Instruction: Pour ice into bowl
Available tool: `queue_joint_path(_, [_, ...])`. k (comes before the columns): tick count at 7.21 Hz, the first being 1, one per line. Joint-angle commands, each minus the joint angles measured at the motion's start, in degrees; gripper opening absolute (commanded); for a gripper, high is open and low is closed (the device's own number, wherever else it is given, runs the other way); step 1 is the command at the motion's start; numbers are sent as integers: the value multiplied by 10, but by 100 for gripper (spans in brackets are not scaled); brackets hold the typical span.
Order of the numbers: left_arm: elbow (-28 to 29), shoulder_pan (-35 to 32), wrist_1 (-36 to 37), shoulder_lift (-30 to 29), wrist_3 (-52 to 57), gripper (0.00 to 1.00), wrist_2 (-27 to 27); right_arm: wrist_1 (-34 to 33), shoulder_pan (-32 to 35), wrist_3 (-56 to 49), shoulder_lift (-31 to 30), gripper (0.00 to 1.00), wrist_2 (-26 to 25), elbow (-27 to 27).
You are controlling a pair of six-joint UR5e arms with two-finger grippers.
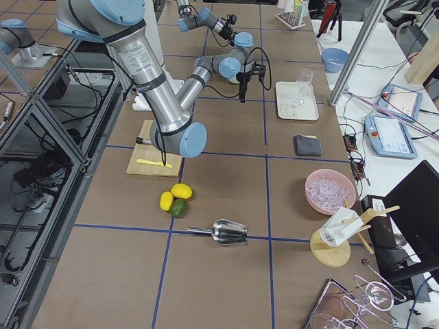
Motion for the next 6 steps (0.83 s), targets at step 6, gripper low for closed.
queue_joint_path(6, [60,72,26,-56,166,0,251,0,-3,10,-1,100,4,22])
